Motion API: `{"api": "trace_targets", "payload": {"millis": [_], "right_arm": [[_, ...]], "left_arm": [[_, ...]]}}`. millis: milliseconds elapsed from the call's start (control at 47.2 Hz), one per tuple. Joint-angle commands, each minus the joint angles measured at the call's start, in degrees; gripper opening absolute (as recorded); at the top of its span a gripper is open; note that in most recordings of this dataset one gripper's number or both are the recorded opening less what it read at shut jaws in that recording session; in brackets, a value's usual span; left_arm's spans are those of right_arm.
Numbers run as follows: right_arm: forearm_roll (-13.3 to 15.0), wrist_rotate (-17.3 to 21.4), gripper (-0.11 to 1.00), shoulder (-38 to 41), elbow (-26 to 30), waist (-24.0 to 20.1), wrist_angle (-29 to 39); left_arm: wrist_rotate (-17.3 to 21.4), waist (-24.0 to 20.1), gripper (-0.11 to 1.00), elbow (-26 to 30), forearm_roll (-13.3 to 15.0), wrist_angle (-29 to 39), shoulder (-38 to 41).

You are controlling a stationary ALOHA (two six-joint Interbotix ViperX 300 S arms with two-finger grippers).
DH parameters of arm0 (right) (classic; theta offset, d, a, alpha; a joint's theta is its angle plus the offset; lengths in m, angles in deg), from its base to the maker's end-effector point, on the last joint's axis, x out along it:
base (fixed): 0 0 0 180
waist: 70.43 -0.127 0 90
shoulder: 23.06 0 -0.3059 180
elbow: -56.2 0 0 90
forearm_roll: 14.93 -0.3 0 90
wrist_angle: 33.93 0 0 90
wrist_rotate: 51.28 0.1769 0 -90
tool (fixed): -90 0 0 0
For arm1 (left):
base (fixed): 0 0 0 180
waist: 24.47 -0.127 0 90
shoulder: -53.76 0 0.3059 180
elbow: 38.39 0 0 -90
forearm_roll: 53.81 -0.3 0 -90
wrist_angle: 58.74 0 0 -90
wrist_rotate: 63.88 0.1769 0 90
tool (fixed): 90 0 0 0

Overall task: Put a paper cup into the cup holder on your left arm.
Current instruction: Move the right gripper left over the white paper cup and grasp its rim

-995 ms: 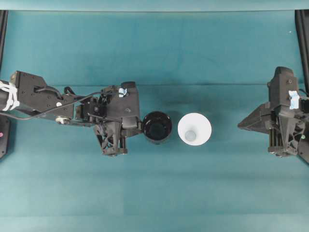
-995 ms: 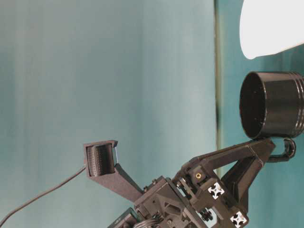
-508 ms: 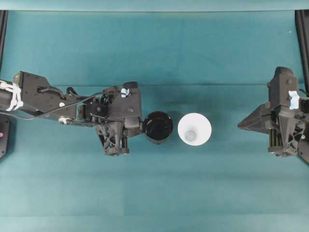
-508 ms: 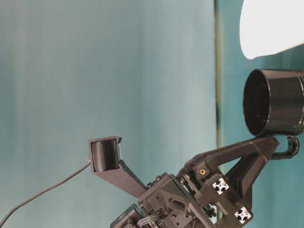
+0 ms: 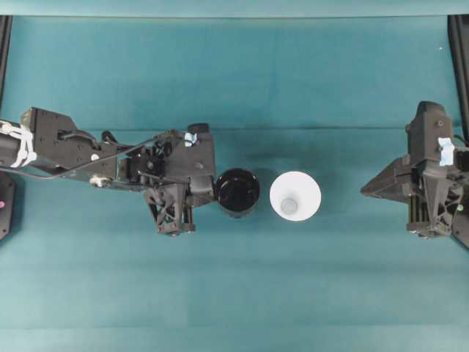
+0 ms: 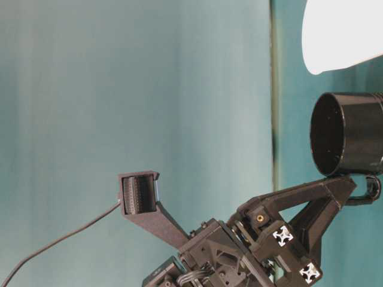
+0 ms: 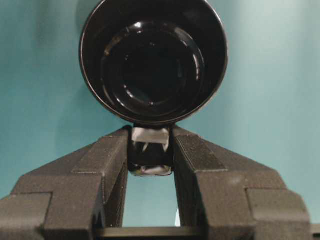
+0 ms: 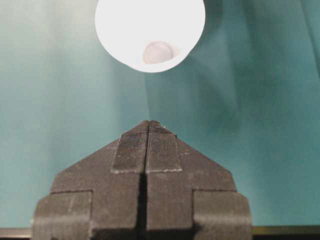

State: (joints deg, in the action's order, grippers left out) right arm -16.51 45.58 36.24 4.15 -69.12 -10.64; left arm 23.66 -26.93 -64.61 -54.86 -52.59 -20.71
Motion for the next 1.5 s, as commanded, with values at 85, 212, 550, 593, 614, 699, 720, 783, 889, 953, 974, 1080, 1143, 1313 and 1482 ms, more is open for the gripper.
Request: {"api": "trace_targets", "payload": {"millis": [85, 212, 550, 593, 614, 699, 720, 783, 889, 953, 974, 1080, 1143, 1313, 1482], "right_arm": [[0.1, 0.4, -0.06, 0.1, 1.5, 0.0, -0.2], [0.1, 0.4, -0.06, 0.0, 1.5, 0.0, -0.2], [0.1, 0.4, -0.06, 0.0, 1.5, 0.0, -0.2], [0.1, 0.4, -0.06, 0.1, 1.5, 0.0, -0.2], [0.1, 0.4, -0.06, 0.1, 1.5, 0.0, -0.2], [0.1, 0.4, -0.06, 0.0, 1.5, 0.0, -0.2], [0.1, 0.4, -0.06, 0.0, 1.5, 0.0, -0.2], [0.1, 0.4, -0.06, 0.1, 1.5, 0.0, -0.2], [0.1, 0.4, -0.06, 0.3, 1.5, 0.4, -0.1], [0.1, 0.5, -0.06, 0.8, 1.8, 0.9, 0.1], [0.1, 0.5, -0.06, 1.0, 1.9, 1.1, 0.2], [0.0, 0.6, -0.06, 3.3, 3.4, 3.8, 1.5], [-0.1, 0.6, -0.06, 5.0, 4.4, 5.3, 2.5], [-0.1, -0.1, -0.04, 10.5, 7.5, 6.9, 4.0], [-0.2, -0.2, 0.11, 16.3, 11.0, 6.9, 3.3]], "left_arm": [[0.1, -0.4, 0.30, 0.8, -0.2, -1.4, -0.1], [0.2, -0.5, 0.30, 1.0, -0.2, -2.1, 0.1], [-0.2, -0.4, 0.49, 1.1, -0.2, -1.6, 0.4], [-0.3, -0.2, 0.61, 1.2, -0.2, -1.5, 0.4], [-0.3, -0.1, 0.67, 1.1, -0.2, -1.5, 0.4], [-0.2, 0.1, 0.83, 1.1, -0.2, -1.5, 0.4], [-0.2, 0.2, 0.84, 1.0, -0.2, -1.6, 0.3], [-0.2, 0.3, 0.81, 0.8, -0.2, -1.8, 0.3], [0.0, 0.3, 0.81, 1.0, -0.2, -1.8, 0.1], [0.2, 0.3, 0.82, 0.8, -0.2, -1.5, -0.1], [0.3, 0.3, 0.82, 0.8, -0.2, -1.5, -0.3], [0.4, 0.3, 0.87, 0.4, -0.2, -1.5, -1.6], [0.4, 0.0, 0.90, 0.0, -0.2, -1.6, -2.3], [0.6, -0.4, 0.95, -0.6, -0.2, -1.5, -3.3], [0.9, -0.7, 0.95, -0.7, -0.2, -2.0, -3.8]]}}
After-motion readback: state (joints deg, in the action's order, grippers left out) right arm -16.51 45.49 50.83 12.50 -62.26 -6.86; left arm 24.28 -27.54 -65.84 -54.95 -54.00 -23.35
